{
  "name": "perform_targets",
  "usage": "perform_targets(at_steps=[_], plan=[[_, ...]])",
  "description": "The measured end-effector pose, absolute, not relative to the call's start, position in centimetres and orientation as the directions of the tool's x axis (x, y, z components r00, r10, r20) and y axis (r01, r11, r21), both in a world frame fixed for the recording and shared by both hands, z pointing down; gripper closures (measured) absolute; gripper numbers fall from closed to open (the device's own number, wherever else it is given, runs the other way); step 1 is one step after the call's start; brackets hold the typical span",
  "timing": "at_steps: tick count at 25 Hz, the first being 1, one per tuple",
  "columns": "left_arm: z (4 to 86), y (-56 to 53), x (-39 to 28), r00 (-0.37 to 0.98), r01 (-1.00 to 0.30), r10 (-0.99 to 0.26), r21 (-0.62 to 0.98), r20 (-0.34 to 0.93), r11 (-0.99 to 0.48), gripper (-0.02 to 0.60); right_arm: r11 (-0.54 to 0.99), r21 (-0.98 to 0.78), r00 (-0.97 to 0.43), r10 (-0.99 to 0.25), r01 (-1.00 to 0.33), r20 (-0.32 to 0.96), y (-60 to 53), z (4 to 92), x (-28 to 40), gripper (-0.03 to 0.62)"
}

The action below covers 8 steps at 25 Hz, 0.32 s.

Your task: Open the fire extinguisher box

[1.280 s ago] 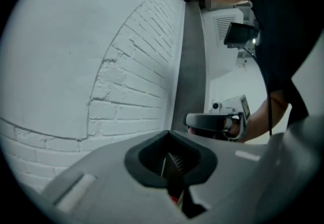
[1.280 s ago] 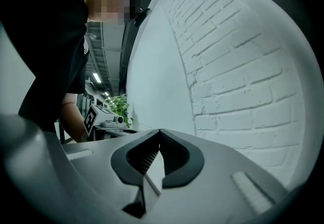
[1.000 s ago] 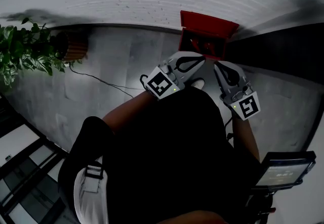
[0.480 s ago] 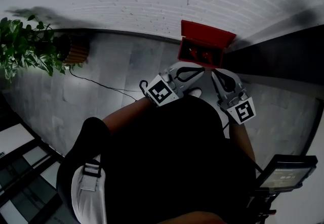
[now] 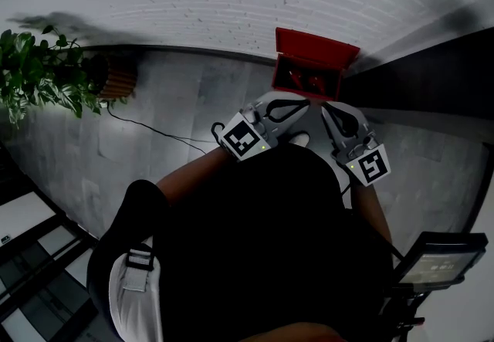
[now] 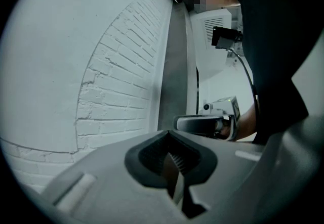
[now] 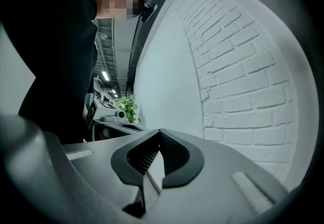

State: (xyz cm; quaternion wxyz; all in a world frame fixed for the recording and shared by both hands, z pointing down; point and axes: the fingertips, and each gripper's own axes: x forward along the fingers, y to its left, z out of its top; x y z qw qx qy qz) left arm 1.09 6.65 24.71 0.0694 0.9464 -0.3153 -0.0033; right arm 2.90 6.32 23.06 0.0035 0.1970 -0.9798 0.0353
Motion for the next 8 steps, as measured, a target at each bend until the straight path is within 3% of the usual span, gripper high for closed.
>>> perform_targets(at_steps=[8], plan=[[24.56,7.03,1.10,0.801,-0.597,-0.597,0.125,0.041,-0.792,0.578,0.924,-0.065,-0.926,-0.375,-0.377,0.030,6.70,23.23,2.74,0.586]])
